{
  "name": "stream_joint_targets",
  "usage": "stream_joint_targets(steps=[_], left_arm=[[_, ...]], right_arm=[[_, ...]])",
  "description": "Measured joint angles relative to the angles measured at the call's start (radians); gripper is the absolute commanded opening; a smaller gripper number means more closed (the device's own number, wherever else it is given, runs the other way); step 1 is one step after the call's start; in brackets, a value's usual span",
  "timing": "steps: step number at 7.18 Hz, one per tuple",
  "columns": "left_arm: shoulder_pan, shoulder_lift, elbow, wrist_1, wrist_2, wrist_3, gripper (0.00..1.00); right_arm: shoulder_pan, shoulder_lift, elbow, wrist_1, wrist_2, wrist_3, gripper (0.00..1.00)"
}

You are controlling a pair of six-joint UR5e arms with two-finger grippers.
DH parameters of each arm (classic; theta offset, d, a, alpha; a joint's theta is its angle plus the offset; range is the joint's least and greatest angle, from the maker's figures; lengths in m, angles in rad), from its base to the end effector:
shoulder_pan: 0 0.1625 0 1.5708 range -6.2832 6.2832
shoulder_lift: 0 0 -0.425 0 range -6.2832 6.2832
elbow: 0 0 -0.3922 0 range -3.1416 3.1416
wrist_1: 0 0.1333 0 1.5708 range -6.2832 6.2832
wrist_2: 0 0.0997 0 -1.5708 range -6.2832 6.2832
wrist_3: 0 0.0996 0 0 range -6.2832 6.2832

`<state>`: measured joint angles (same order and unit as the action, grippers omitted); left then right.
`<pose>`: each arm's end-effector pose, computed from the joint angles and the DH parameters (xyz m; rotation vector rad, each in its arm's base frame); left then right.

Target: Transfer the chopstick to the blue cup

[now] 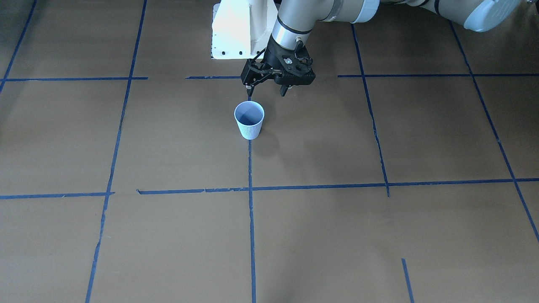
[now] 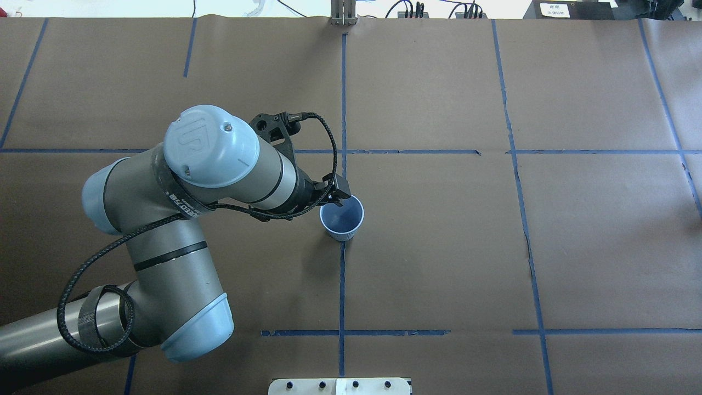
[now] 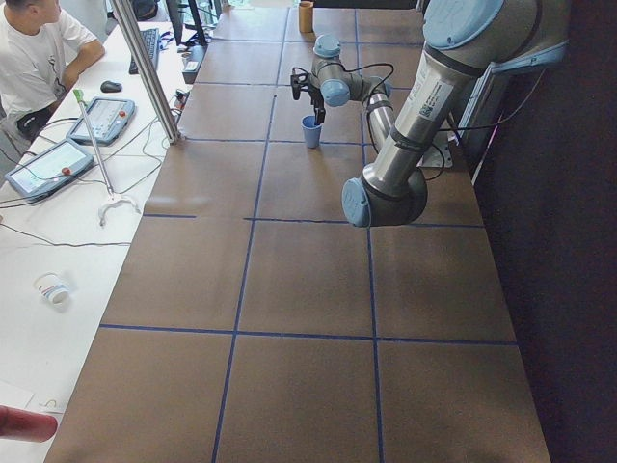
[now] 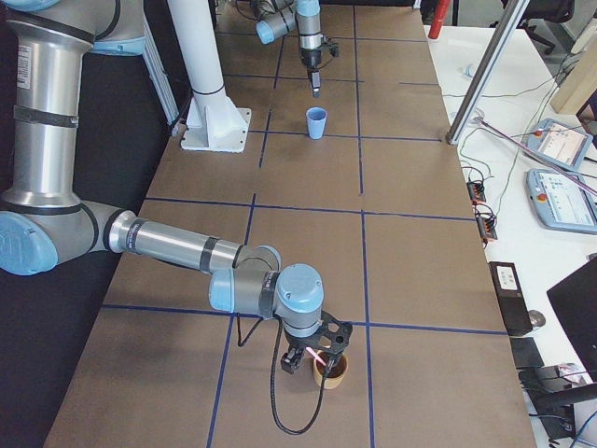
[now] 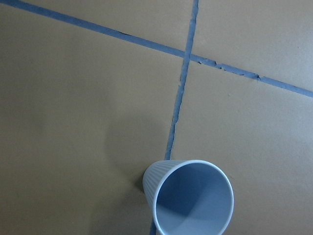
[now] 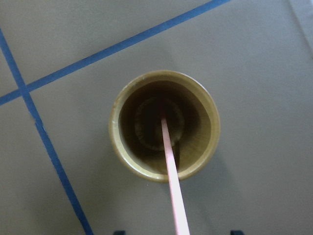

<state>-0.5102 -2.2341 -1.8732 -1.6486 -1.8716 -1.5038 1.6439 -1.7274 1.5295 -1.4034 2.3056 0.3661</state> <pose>0.4879 -0.3920 0.1365 0.0331 1.0719 -0.2432 0.0967 -0.4097 0.7363 -0.1372 -0.7285 0.4303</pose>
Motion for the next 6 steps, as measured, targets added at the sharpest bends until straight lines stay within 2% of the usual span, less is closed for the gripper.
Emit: stream_joint_targets(steps=[1, 2, 3, 4, 6], left_arm=[[0.000, 0.006, -0.002, -0.002, 0.006, 0.000, 0.98], [0.000, 0.010, -0.002, -0.013, 0.014, 0.000, 0.98], [0.001, 0.013, -0.004, -0.028, 0.018, -0.002, 0.98], [0.001, 0.017, -0.005, -0.037, 0.019, -0.005, 0.98], [0.002, 0.019, -0.007, -0.046, 0.020, -0.011, 0.98]], right_arm=[[-0.002, 0.029, -0.025, 0.001, 0.004, 0.001, 0.61], [-0.003, 0.053, -0.049, 0.002, 0.004, 0.002, 0.54], [-0.003, 0.066, -0.061, 0.003, 0.003, 0.003, 0.38], [-0.003, 0.069, -0.065, 0.003, 0.003, 0.005, 0.30], [-0.002, 0.062, -0.067, 0.002, 0.013, 0.005, 0.24]])
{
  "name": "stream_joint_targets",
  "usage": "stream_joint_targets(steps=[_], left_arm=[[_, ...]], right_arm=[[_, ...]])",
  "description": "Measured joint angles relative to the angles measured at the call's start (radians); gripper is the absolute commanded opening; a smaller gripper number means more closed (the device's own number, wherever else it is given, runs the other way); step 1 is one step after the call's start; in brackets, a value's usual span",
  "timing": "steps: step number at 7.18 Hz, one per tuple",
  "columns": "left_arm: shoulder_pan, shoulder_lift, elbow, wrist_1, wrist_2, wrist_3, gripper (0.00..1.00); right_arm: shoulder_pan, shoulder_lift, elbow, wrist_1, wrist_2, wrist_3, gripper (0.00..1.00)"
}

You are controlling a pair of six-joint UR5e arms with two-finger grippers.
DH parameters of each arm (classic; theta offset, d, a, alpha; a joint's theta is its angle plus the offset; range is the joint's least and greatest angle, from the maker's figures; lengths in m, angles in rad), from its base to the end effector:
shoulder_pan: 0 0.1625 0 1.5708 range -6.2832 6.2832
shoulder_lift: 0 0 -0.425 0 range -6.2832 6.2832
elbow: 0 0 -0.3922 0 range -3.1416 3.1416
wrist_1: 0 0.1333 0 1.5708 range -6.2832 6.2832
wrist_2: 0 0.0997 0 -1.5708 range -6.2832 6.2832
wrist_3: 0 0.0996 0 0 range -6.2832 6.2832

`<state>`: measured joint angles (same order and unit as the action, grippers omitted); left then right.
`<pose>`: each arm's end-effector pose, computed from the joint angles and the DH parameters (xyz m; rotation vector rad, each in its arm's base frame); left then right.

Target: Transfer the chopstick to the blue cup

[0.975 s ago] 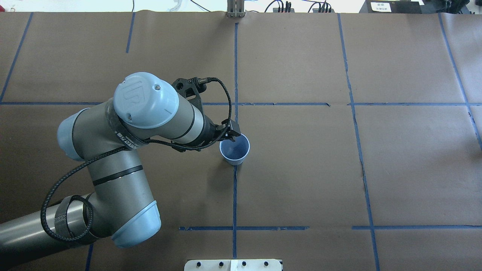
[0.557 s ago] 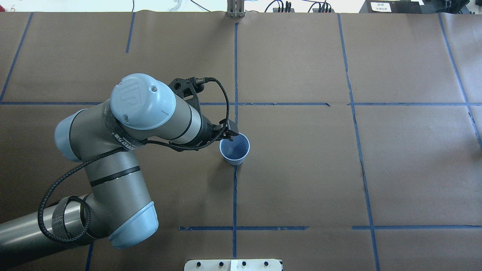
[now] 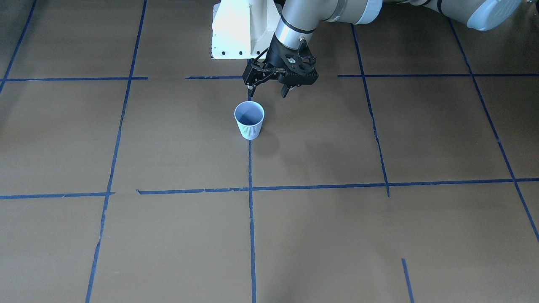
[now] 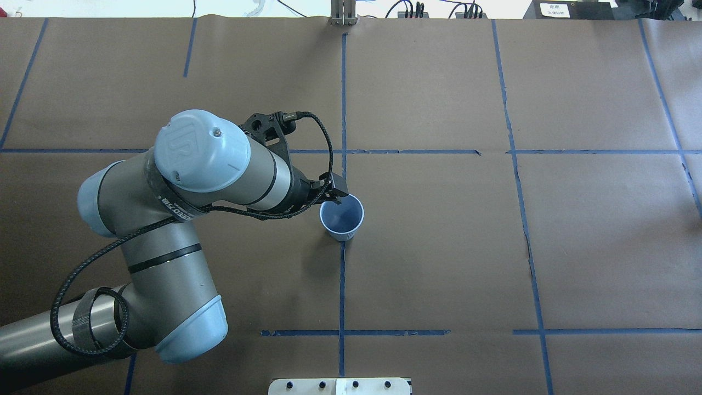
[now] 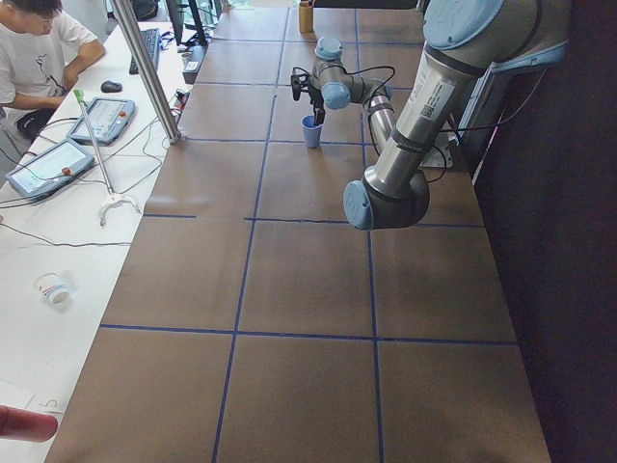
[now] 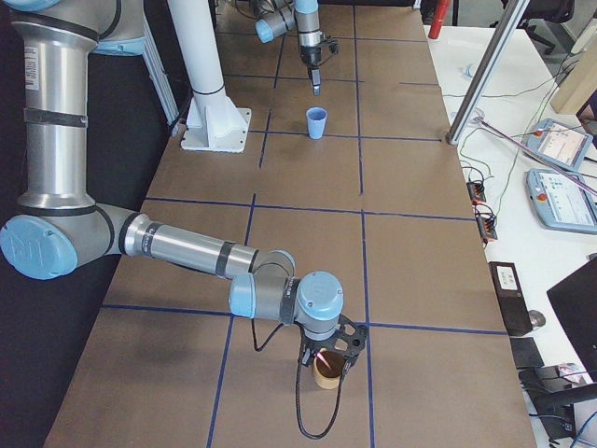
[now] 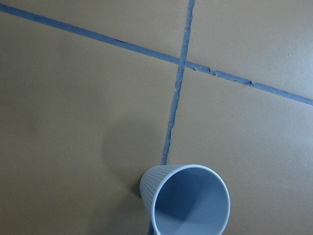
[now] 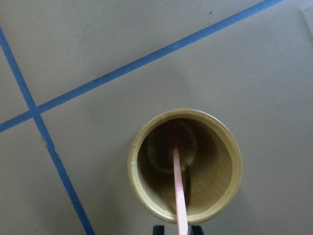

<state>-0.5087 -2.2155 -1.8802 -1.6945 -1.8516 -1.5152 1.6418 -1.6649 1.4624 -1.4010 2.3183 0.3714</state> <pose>0.4845 -0.3912 0.1397 0.0551 1.1008 -0.2552 0.0967 -0.4357 0.7408 -0.1439 -0.7405 0.4337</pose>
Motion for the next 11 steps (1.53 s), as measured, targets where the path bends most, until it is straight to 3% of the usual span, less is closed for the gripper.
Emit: stream_joint_targets(steps=[2, 5, 7, 9, 11], left_arm=[[0.000, 0.000, 0.000, -0.011, 0.000, -0.013, 0.98], [0.001, 0.000, 0.004, -0.018, 0.000, -0.016, 0.98], [0.003, 0.008, 0.015, -0.036, 0.000, -0.016, 0.98], [0.003, 0.059, 0.025, -0.131, 0.000, -0.015, 0.98], [-0.006, 0.076, 0.018, -0.168, 0.000, -0.012, 0.98]], right_arm=[[0.001, -0.016, 0.007, 0.002, 0.029, -0.007, 0.01], [0.066, -0.036, 0.106, -0.016, 0.038, -0.010, 0.01], [0.171, -0.085, 0.246, -0.042, 0.036, -0.013, 0.03], [0.250, -0.178, 0.403, -0.055, 0.040, -0.014, 0.03], [0.215, -0.226, 0.592, -0.125, 0.129, -0.002, 0.02]])
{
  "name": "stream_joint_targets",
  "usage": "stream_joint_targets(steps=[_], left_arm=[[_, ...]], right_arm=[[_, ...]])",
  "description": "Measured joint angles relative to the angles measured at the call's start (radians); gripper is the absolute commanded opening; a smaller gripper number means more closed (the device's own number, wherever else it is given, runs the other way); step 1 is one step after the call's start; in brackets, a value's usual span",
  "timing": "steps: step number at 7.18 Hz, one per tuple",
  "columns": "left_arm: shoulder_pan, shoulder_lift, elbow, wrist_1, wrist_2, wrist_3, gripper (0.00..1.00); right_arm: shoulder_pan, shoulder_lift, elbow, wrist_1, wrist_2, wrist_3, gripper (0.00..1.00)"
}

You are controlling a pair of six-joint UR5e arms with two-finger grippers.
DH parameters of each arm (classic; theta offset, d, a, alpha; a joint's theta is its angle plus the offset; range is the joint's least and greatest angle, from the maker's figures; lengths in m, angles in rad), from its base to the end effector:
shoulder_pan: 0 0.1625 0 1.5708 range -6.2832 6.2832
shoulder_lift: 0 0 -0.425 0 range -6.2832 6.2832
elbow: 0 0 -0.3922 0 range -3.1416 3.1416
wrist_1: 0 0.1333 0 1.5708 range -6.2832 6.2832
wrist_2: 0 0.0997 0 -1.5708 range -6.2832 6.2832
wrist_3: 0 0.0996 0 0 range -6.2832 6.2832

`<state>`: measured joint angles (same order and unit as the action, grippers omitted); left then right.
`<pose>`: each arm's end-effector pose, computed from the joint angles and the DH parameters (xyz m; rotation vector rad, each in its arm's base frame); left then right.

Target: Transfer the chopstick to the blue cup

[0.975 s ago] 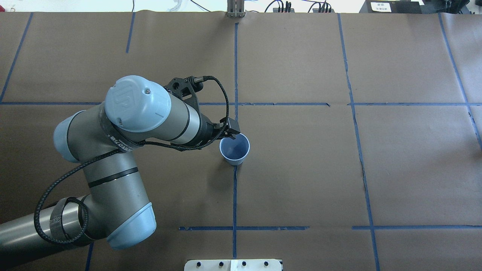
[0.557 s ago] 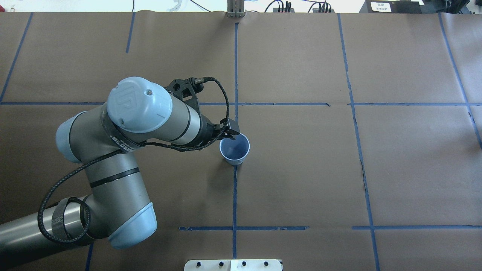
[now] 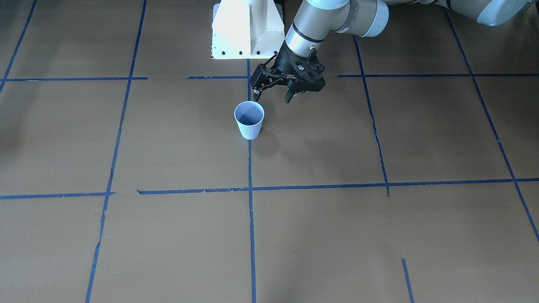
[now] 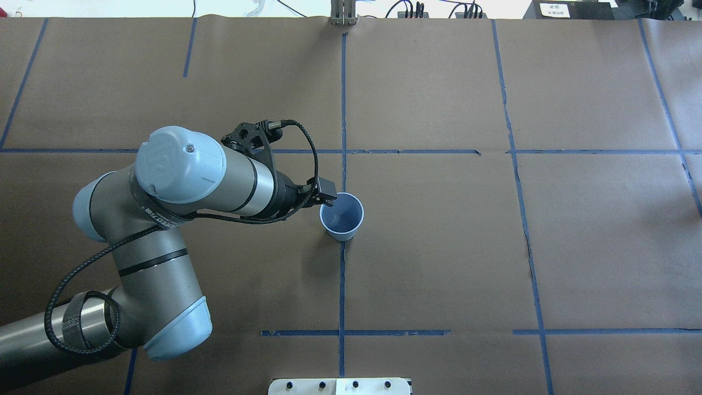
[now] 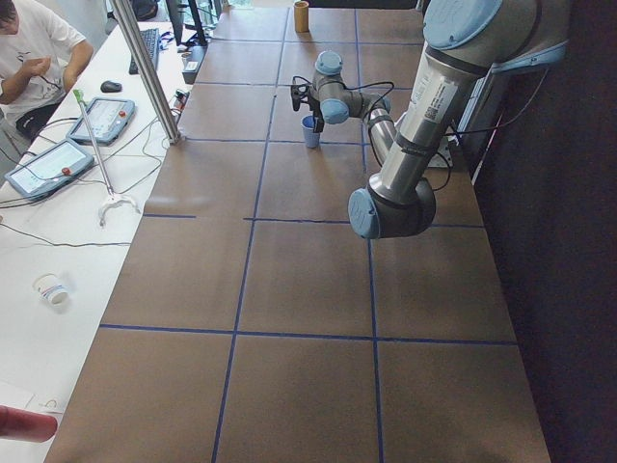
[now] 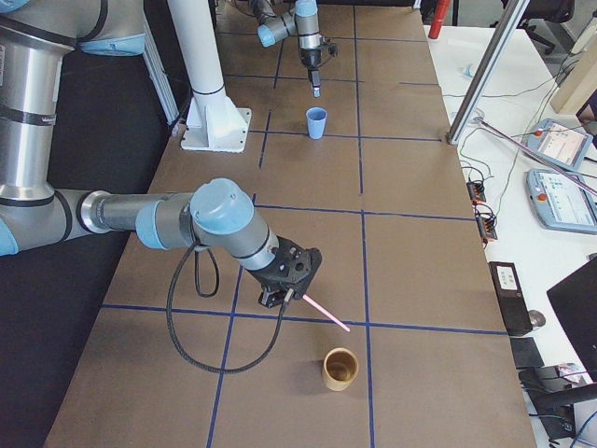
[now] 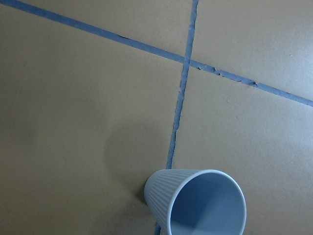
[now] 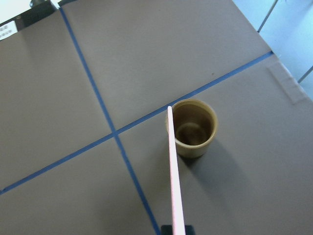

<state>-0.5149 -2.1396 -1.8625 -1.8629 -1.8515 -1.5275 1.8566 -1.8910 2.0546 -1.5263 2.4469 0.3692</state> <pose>0.4811 -0.3937 0.1710 0.0763 1.1711 -0.2547 0.1571 -0.3331 0.5438 0.1599 -0.8907 0.5193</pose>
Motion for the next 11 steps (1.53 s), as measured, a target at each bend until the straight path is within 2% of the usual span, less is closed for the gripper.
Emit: stream_joint_targets(steps=[2, 3, 4, 6, 7, 9, 11], left_arm=[[-0.047, 0.001, -0.023, -0.006, -0.001, 0.005, 0.99], [-0.080, 0.004, -0.039, -0.007, -0.004, 0.006, 0.99], [-0.110, 0.008, -0.053, -0.007, -0.008, 0.006, 0.99], [-0.156, 0.013, -0.062, -0.014, -0.010, 0.004, 0.99], [-0.171, 0.014, -0.062, -0.025, -0.011, 0.004, 0.99], [-0.183, 0.014, -0.062, -0.035, -0.011, 0.003, 0.99], [-0.183, 0.014, -0.062, -0.036, -0.011, 0.003, 0.99]], right_arm=[[-0.204, 0.094, 0.044, -0.030, 0.236, 0.091, 0.02], [-0.338, 0.203, 0.031, -0.030, 0.330, 0.209, 0.02], [-0.487, 0.350, 0.007, -0.027, 0.378, 0.356, 0.02], [-0.776, 0.674, -0.086, -0.025, 0.390, 0.619, 0.03], [-0.885, 0.790, -0.137, -0.024, 0.364, 0.692, 0.03], [-0.991, 0.923, -0.219, -0.023, 0.319, 0.733, 0.03], [-1.032, 0.961, -0.267, -0.023, 0.296, 0.738, 0.04]])
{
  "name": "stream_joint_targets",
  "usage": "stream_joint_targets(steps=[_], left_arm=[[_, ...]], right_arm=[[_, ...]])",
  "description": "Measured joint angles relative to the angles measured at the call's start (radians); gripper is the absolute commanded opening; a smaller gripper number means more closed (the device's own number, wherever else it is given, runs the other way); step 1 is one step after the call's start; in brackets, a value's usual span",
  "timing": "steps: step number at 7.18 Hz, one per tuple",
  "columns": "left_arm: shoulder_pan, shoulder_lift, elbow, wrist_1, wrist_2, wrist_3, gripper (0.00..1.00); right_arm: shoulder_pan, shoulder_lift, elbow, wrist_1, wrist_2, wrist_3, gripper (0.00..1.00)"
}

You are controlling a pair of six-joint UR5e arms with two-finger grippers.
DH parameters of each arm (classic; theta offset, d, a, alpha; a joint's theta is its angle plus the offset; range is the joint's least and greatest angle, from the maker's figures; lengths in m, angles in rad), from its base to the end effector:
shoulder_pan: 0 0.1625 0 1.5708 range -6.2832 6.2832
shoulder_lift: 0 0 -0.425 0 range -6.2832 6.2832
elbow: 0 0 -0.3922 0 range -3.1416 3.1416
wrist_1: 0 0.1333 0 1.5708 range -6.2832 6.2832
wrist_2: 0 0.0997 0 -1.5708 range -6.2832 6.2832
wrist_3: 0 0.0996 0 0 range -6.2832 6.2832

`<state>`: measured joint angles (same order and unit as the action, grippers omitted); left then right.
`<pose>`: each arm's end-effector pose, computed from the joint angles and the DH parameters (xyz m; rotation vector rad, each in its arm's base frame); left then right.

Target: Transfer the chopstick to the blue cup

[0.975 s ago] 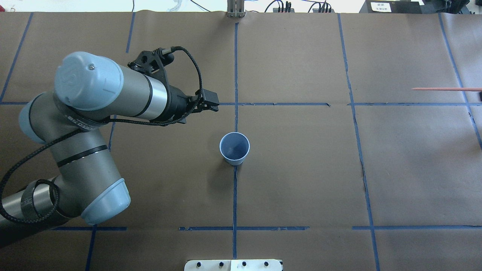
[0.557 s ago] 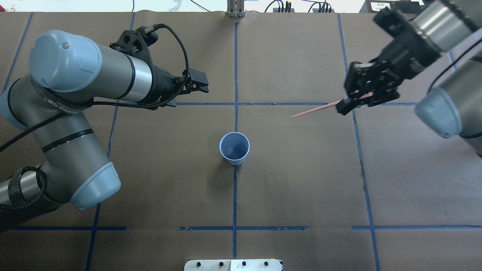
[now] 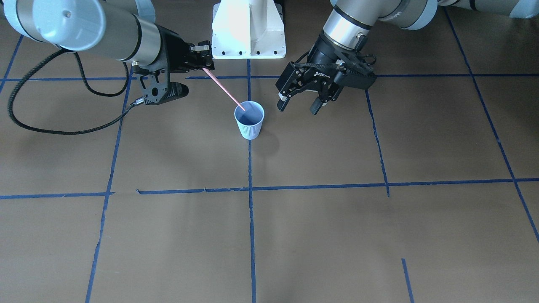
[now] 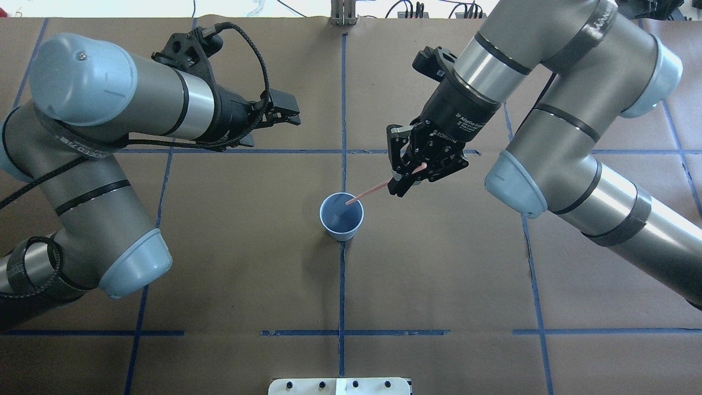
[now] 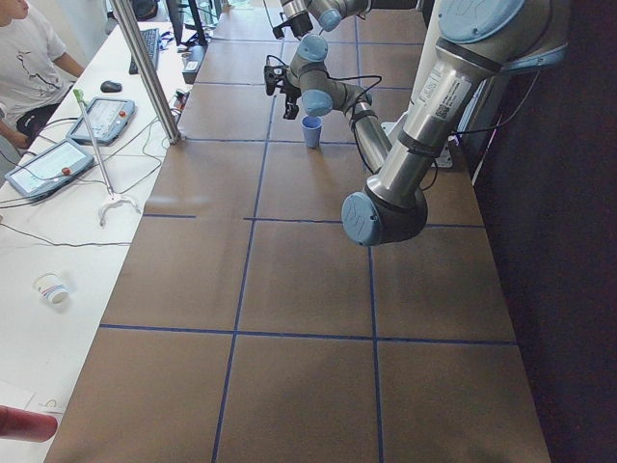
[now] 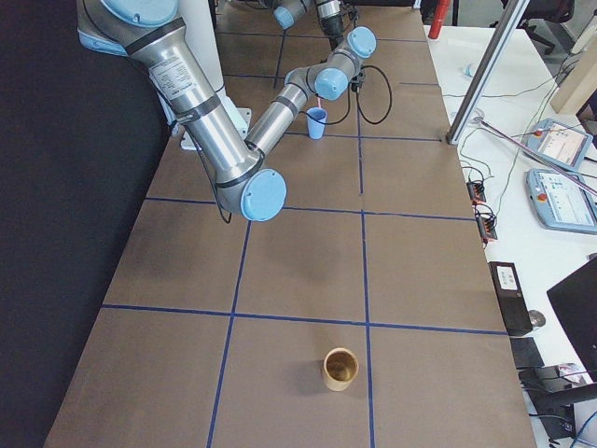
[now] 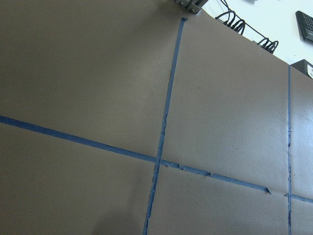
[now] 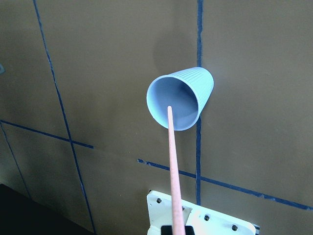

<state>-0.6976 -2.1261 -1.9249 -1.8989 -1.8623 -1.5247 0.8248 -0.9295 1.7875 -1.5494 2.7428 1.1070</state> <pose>0.3832 -0.4578 0.1511 0.2116 1.2434 -0.3834 -0.3795 -0.4718 0.1542 -0.4037 -1.2604 -0.2077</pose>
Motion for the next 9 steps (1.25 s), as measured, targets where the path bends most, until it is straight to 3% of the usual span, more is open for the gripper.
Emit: stream_joint_targets(steps=[1, 2, 3, 4, 6, 7, 9], left_arm=[[0.000, 0.000, 0.000, 0.000, 0.000, 0.000, 0.99], [-0.002, 0.002, -0.004, 0.000, -0.004, 0.000, 0.99], [-0.014, 0.026, -0.019, 0.000, -0.018, 0.003, 0.99], [-0.034, 0.063, -0.040, 0.000, -0.039, 0.020, 0.99], [-0.110, 0.129, -0.056, 0.003, -0.116, 0.131, 0.99], [-0.178, 0.182, -0.054, 0.003, -0.187, 0.245, 0.99], [-0.311, 0.299, -0.046, 0.007, -0.323, 0.512, 0.99]], right_arm=[[-0.022, 0.010, -0.026, 0.000, -0.015, 0.000, 0.12], [-0.044, 0.022, -0.061, 0.001, -0.029, 0.000, 0.27], [-0.071, 0.039, -0.102, 0.011, -0.055, 0.000, 0.86], [-0.102, 0.052, -0.138, 0.039, -0.093, 0.000, 1.00], [-0.110, 0.052, -0.143, 0.077, -0.154, 0.041, 1.00], [-0.049, 0.006, -0.079, 0.075, -0.161, 0.066, 1.00], [0.155, -0.250, 0.077, 0.078, -0.178, 0.039, 1.00]])
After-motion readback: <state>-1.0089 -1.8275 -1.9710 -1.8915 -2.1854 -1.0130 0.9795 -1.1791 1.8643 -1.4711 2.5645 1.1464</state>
